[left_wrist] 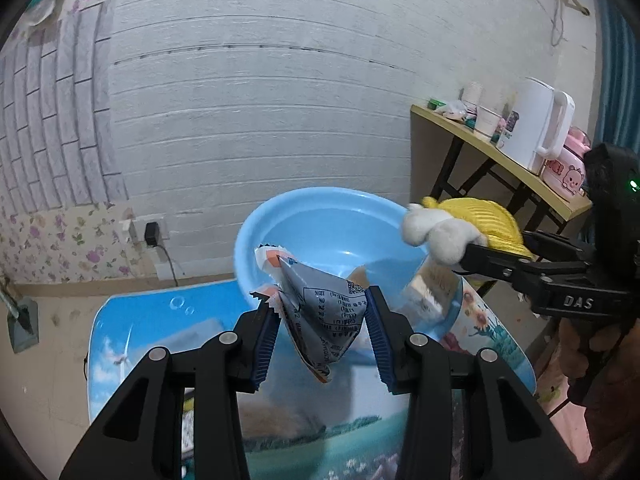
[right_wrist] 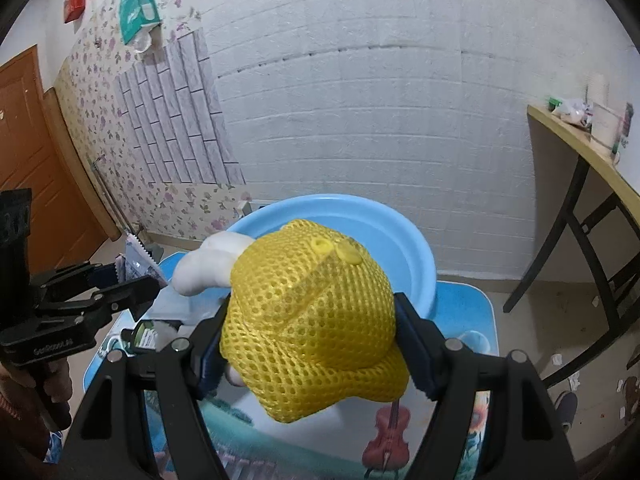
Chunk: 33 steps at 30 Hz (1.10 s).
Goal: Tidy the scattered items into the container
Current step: 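Carry the snack bag and hat with bunny over the basin, then open both grippers to drop the snack bag and bunny into the basin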
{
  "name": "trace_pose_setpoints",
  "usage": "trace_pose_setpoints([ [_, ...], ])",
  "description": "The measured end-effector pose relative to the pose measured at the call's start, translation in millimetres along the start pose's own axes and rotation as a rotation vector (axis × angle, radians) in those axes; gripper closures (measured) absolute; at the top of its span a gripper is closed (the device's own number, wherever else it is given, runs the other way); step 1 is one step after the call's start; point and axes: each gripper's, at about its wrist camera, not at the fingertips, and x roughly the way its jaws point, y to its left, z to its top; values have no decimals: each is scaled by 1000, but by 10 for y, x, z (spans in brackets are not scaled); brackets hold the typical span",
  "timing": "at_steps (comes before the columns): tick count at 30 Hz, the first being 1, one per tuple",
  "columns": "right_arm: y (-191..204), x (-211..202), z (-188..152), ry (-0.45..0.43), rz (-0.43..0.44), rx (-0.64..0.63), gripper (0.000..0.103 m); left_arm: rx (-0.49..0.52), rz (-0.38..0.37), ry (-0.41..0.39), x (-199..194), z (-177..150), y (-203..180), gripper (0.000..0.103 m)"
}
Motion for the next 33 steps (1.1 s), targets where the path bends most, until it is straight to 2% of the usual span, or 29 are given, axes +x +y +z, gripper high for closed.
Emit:
trace_pose_setpoints([
  [7,-167,323,200,23,-2,5,30,39,-39,30,363,237,-31,61],
  [12,-237,611,301,49,-13,2,30,48,-20,58,623,344,56,61],
  [22,-253,1027,323,122,4,9,30,68,5,126,1061,347,159,61],
  [33,-278,1295,208,186,16,21,27,91,10,184,1330,267,168,61],
])
